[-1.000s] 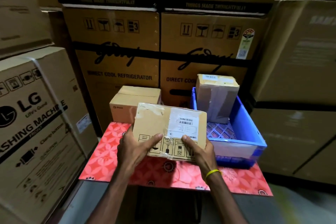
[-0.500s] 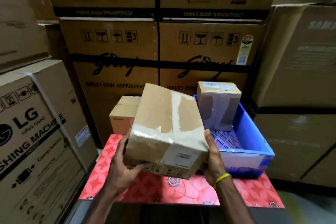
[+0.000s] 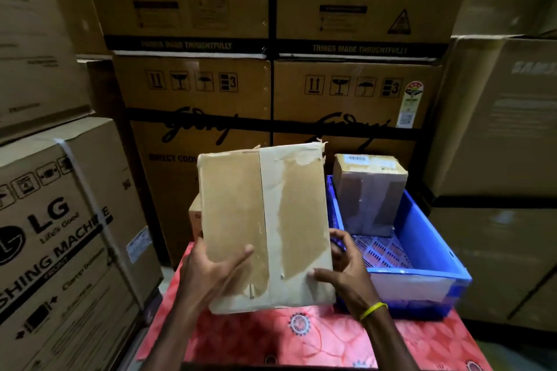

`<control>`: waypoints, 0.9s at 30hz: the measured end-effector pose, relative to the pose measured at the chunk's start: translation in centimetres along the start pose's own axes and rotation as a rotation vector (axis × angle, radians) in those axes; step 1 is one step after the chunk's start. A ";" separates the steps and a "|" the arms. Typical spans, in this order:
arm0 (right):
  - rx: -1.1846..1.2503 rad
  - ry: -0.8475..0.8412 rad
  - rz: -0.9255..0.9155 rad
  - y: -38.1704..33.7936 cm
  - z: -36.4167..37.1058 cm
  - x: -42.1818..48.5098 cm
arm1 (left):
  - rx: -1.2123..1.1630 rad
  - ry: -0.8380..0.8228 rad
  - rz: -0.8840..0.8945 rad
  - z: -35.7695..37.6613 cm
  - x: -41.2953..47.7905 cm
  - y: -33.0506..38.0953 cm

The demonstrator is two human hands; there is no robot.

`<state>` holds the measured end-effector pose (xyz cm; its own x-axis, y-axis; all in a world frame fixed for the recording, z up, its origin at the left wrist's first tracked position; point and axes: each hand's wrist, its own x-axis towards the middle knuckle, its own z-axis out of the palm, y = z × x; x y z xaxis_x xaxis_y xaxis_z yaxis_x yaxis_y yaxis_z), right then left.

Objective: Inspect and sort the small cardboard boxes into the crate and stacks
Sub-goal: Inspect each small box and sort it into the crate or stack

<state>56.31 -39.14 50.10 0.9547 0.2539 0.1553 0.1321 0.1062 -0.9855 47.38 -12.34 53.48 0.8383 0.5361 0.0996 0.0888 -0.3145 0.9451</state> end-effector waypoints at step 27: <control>0.414 0.228 0.149 -4.0 3.2 -1.8 | 0.017 0.044 0.357 0.6 0.8 -2.7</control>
<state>53.18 -36.93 54.02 0.9953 0.0834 -0.0491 -0.0827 0.4692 -0.8792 48.18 -11.54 50.77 0.7940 0.4236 0.4360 -0.1959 -0.5007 0.8432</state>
